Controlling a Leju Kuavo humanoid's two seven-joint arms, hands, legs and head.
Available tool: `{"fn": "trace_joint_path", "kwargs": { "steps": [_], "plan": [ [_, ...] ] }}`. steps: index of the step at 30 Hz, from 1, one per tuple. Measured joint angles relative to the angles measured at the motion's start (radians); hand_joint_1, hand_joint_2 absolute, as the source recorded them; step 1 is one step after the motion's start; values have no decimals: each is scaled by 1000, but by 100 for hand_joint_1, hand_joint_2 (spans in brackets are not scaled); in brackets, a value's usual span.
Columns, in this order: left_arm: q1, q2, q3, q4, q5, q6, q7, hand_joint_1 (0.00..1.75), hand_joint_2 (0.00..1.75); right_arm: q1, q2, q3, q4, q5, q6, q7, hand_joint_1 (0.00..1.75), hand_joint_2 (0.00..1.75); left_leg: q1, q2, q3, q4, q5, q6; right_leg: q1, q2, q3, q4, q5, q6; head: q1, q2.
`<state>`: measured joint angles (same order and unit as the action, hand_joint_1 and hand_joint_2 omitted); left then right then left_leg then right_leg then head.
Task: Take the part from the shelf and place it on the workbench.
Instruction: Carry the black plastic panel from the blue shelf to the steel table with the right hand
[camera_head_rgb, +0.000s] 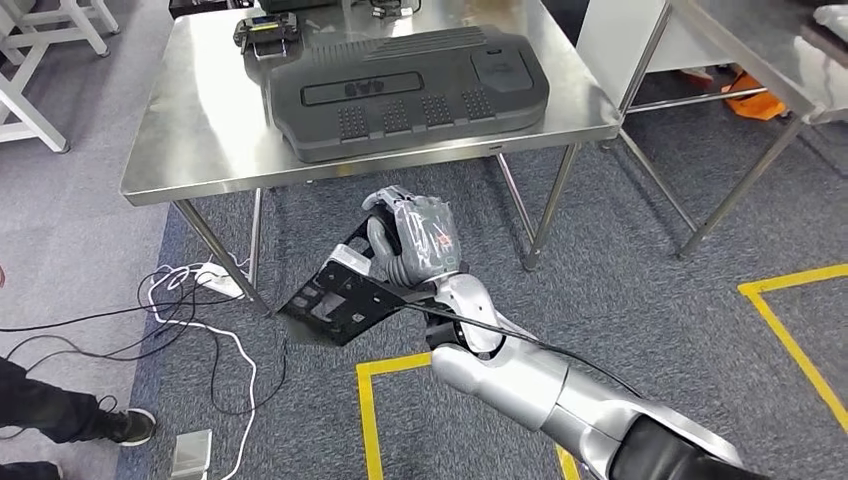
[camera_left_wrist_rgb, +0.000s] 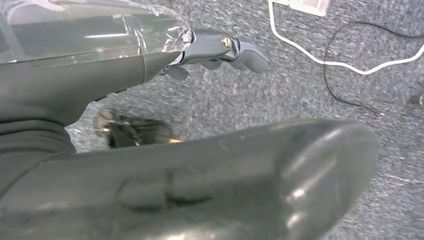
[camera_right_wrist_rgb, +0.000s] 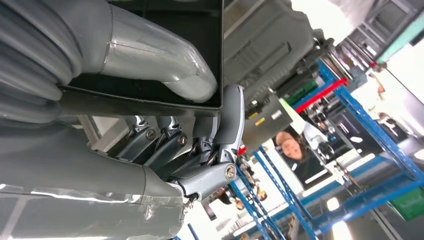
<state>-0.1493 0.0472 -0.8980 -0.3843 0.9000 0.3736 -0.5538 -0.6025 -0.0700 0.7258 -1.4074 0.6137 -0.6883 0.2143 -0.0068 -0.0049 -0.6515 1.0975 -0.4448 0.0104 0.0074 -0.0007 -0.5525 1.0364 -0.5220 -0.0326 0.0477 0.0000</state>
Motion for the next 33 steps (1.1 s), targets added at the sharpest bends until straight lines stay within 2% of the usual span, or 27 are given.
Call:
{"fn": "trace_joint_path", "kwargs": {
  "steps": [1,3,5,6,7,9,10,11,12,14,15,16,17,19,21,22,23,25,26,27,28,30,31,32,33],
  "plan": [
    [-1,1,0,0,1,1,0,0,0,4,0,-10,-5,8,-1,-3,175,175,-6,1,13,-35,9,10,-1,-1,2,-2,-3,3,0,0],
    [-1,1,0,1,3,3,0,0,0,14,-1,-32,-17,29,-2,-3,175,175,-15,2,20,-58,1,18,-4,-4,1,-7,-5,11,0,0],
    [0,1,0,1,5,4,-1,0,0,21,-3,-55,-33,52,-2,3,175,175,-7,2,35,-82,-1,20,-4,-5,4,-4,-13,20,-2,0],
    [0,1,0,1,7,4,-1,0,0,23,-5,-65,-41,65,-2,9,175,175,-2,2,45,-93,-1,20,-3,-4,-2,17,-25,24,-1,0],
    [0,1,0,1,7,5,-1,0,0,24,-8,-76,-50,82,-2,19,175,175,4,2,54,-103,-1,21,-3,-2,-21,59,-47,30,1,0],
    [-1,1,0,1,8,5,-2,0,0,26,-17,-95,-65,116,-2,42,175,175,6,2,63,-104,-7,24,-9,0,-97,189,-95,40,5,0],
    [-1,1,0,1,9,5,-2,0,0,27,-22,-102,-74,131,-2,55,175,175,6,1,66,-102,-11,24,-13,0,-134,244,-107,45,6,0],
    [-1,1,0,1,9,5,-1,0,0,27,-29,-109,-83,145,-2,68,175,175,8,1,69,-99,-17,23,-16,0,-158,267,-99,50,7,0],
    [0,1,0,1,9,4,-1,0,0,27,-35,-114,-92,158,-2,82,175,175,10,0,73,-95,-23,20,-18,0,-162,250,-70,53,7,0],
    [-1,1,0,1,10,4,-1,0,0,25,-50,-124,-111,181,-2,109,175,175,15,-3,83,-84,-40,11,-23,0,-122,132,14,59,9,0],
    [-2,1,0,1,10,4,-1,0,0,22,-58,-127,-119,190,-2,123,175,175,16,-3,85,-77,-48,5,-23,2,-99,72,42,59,11,0],
    [-2,1,0,1,10,4,-1,0,0,19,-65,-130,-128,197,-2,137,175,175,15,-4,85,-72,-54,-1,-22,4,-85,34,55,56,13,0],
    [-3,1,0,1,10,4,-1,0,0,16,-74,-132,-137,205,-2,154,175,175,14,-5,84,-69,-58,-7,-21,6,-79,16,55,51,13,0],
    [-3,1,0,1,10,4,-1,0,0,9,-94,-134,-161,229,-2,197,175,175,12,-5,84,-70,-60,-15,-19,8,-81,14,52,37,11,0],
    [-3,1,-1,1,10,4,-1,0,0,-2,-118,-137,-189,256,-2,245,175,175,15,-4,82,-50,-77,-24,-21,7,-76,10,50,27,7,0],
    [-3,1,-1,1,9,4,-1,0,0,-9,-131,-139,-203,267,-2,265,175,175,16,-3,68,-15,-97,-29,-23,6,-73,8,49,22,4,0],
    [-3,1,-1,1,9,4,-1,0,0,-15,-142,-140,-217,276,-2,282,175,175,17,-2,44,42,-126,-33,-24,5,-70,7,47,19,2,0],
    [-3,1,-1,1,7,2,1,0,0,-24,-166,-142,-244,291,-1,310,175,175,17,-1,-28,181,-180,-37,-22,4,-65,8,42,13,-2,0],
    [-2,1,-1,1,6,2,3,0,0,-26,-178,-144,-257,296,0,321,175,175,17,-1,-54,224,-186,-36,-21,4,-61,8,39,12,-3,0],
    [-2,1,-2,1,5,1,5,0,0,-27,-189,-145,-269,301,1,328,175,175,17,-1,-63,230,-172,-34,-20,4,-56,8,35,11,-3,0],
    [-2,1,-2,1,4,0,6,0,0,-28,-201,-147,-281,305,2,332,175,175,17,-1,-51,191,-137,-30,-20,4,-50,8,31,12,-3,0],
    [-3,1,-2,1,2,-1,9,0,0,-32,-223,-148,-304,315,5,337,175,175,13,-1,6,53,-57,-17,-18,5,-34,7,22,15,-4,0],
    [-4,1,-2,1,1,-2,9,0,0,-37,-234,-149,-316,321,8,339,175,175,9,0,32,-7,-34,-11,-18,6,-30,7,18,18,-4,0],
    [-5,1,-2,1,0,-3,10,0,0,-44,-248,-150,-330,325,13,342,175,175,5,0,45,-41,-26,-7,-18,6,-28,7,16,22,-5,0],
    [-6,2,-2,1,-1,-4,11,0,0,-51,-263,-152,-343,328,21,345,175,175,2,0,49,-52,-31,-4,-18,6,-28,5,15,26,-6,0]
  ]
}}
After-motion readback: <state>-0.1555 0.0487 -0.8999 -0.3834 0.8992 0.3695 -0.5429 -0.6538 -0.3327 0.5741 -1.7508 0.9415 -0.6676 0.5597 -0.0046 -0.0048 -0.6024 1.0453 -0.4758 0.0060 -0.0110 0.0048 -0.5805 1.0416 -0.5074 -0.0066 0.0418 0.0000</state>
